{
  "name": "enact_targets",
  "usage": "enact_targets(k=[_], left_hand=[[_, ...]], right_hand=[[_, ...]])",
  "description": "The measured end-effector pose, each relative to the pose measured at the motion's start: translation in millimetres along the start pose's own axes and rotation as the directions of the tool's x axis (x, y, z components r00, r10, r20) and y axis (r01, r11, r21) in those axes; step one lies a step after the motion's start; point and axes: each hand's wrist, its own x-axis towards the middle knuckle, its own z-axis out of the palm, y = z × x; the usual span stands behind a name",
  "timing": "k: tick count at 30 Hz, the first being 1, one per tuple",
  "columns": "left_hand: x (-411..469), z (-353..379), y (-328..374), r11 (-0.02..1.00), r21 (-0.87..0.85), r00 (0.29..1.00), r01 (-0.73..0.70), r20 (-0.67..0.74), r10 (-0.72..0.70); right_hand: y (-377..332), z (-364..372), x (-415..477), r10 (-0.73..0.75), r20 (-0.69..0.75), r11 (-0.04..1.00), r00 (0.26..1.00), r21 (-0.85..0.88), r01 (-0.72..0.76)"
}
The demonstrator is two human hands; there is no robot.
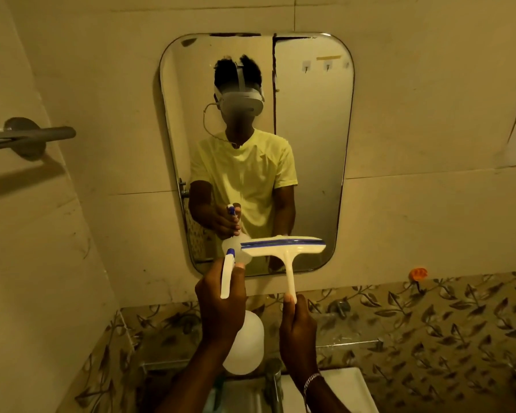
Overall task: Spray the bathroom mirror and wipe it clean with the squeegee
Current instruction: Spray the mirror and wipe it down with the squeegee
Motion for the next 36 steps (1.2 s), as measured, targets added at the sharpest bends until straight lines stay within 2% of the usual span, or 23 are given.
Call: enact_targets(k=[11, 15, 23, 27, 31, 36], left_hand=[[-11.0, -7.6, 7.9, 0.998, -0.053, 1.000, 0.019, 0.025, -0.017], [-11.8, -7.2, 8.4, 0.999, -0.033, 0.999, 0.006, 0.032, -0.005], [-11.6, -1.4, 23.6, 1.000, -0.014, 1.000, 0.023, 0.014, -0.023], [-11.2, 1.8, 25.0, 1.000, -0.020, 1.000, -0.005, 0.018, 0.005], [-8.7, 9.1, 24.5, 1.000, -0.022, 0.999, -0.013, 0.029, 0.013], [-1.4, 27.5, 40.1, 0.999, -0.041, 0.997, -0.018, 0.069, 0.021]], right_hand=[[39.3, -0.9, -21.4, 0.139, 0.077, 0.988, 0.987, -0.075, -0.133], [28.6, -3.3, -23.6, 0.155, 0.046, 0.986, 0.987, -0.072, -0.152], [41.0, -13.7, -36.1, 0.258, 0.023, 0.951, 0.966, -0.180, -0.250], [21.4, -32.6, -31.0, 0.167, -0.036, 0.977, 0.985, -0.130, -0.171], [-37.3, -59.2, 14.5, -0.016, -0.080, 1.000, 0.997, -0.004, 0.016], [-134.7, -87.4, 99.5, -0.266, -0.182, 0.962, 0.947, 0.007, 0.271]])
